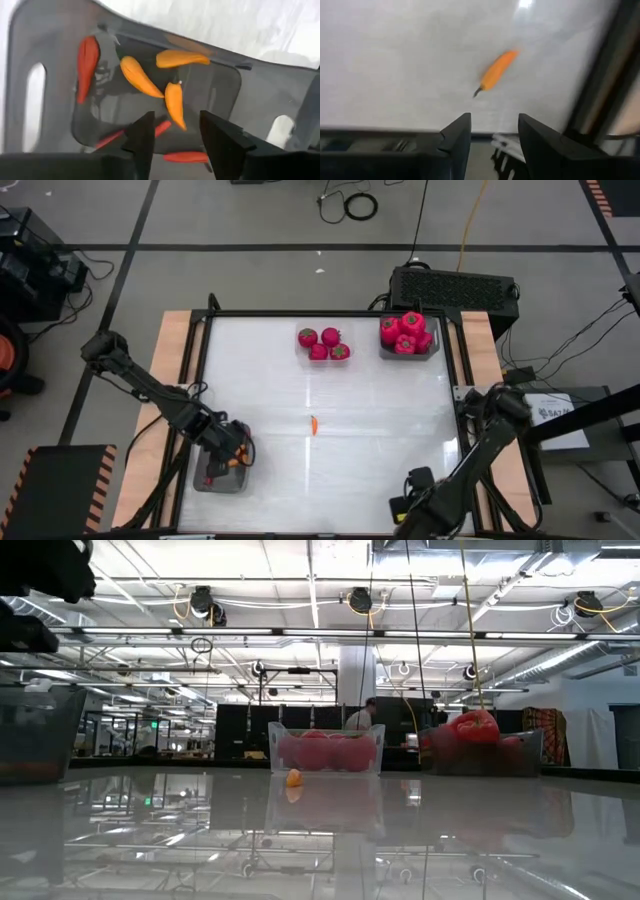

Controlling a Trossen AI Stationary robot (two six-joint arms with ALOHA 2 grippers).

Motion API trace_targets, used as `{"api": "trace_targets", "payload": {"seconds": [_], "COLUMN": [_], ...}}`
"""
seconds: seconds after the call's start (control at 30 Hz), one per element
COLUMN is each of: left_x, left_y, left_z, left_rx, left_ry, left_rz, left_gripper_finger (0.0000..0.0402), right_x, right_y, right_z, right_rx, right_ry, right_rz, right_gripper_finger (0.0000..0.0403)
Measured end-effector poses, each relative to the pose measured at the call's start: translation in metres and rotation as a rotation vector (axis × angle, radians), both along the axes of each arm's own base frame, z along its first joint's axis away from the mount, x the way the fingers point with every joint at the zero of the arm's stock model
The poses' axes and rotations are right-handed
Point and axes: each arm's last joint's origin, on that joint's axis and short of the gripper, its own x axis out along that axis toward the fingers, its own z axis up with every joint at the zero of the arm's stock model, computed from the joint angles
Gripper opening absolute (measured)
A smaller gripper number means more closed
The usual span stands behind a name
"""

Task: Sort produce into baskets
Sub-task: Put the yellow chili into the bottom gray bin

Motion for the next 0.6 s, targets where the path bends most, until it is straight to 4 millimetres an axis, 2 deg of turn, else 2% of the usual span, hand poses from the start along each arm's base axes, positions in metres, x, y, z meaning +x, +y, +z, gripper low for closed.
{"api": "trace_targets", "payload": {"seconds": [0.13,0.3,0.43,0.6], "left_x": [-0.001,-0.001,0.0,0.001], "left_y": [-0.002,-0.006,-0.007,-0.007], "left_z": [0.0,0.001,0.001,0.002], "left_rx": [-0.023,-0.045,-0.058,-0.067], "left_ry": [0.019,0.012,0.012,0.012], "left_rz": [0.07,0.122,0.163,0.192], "left_gripper_finger": [0.0179,0.0182,0.0183,0.0183], "right_x": [-0.013,-0.024,-0.029,-0.034], "right_y": [-0.015,-0.029,-0.031,-0.025], "right_z": [-0.023,-0.049,-0.063,-0.074], "right_rx": [0.103,0.14,0.148,0.206], "right_ry": [-0.084,-0.114,-0.12,-0.163], "right_rz": [0.007,0.01,0.022,0.043], "right_gripper_finger": [0.0155,0.0155,0.0155,0.0155]}}
